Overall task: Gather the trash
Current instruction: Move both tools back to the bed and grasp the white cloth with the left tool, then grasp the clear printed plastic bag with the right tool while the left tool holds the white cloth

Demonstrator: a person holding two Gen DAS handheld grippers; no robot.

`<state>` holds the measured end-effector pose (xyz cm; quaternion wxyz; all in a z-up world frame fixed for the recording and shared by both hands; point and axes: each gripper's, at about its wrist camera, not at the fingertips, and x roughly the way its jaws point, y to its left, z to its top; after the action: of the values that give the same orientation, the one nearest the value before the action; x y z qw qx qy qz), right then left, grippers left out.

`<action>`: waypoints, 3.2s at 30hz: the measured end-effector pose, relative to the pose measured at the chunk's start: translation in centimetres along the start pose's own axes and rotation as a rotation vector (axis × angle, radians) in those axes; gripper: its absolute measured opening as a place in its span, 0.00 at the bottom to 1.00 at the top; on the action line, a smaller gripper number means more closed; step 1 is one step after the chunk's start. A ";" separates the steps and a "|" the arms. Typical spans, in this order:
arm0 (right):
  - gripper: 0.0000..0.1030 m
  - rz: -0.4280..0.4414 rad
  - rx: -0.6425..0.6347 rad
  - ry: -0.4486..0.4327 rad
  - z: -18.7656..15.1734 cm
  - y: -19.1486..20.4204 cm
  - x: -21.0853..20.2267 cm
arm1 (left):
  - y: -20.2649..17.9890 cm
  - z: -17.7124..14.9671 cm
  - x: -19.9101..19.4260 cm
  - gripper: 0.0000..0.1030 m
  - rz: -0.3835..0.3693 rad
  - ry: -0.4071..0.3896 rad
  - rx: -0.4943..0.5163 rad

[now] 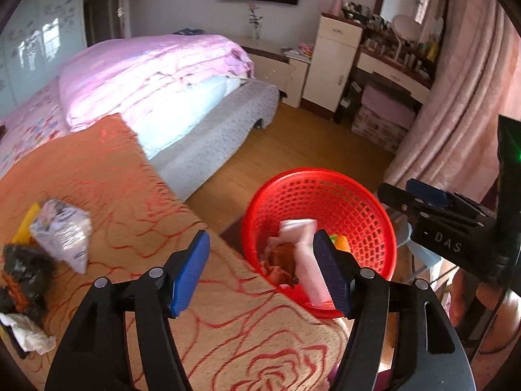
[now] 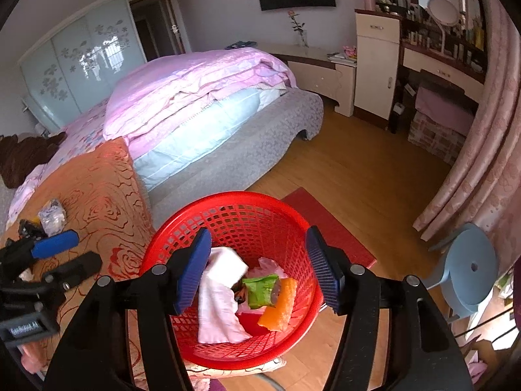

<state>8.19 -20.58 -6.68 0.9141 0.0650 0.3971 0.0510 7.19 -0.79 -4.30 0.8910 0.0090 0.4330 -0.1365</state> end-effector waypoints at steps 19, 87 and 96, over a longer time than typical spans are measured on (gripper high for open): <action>0.62 0.096 -0.146 -0.009 -1.2 6.1 -0.8 | 8.8 -3.7 -6.8 0.62 0.206 -0.092 -0.181; 0.62 0.392 -0.696 0.070 0.8 30.0 6.0 | 18.7 -10.2 -15.2 0.24 0.325 -0.230 -0.453; 0.50 0.385 -0.695 0.098 0.6 30.7 7.4 | 18.9 -10.7 -15.1 0.24 0.325 -0.223 -0.467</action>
<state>12.40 10.73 -6.66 0.8353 -0.1774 0.3799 0.3557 -5.16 22.41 -1.21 0.9210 -0.1421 0.3452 0.1112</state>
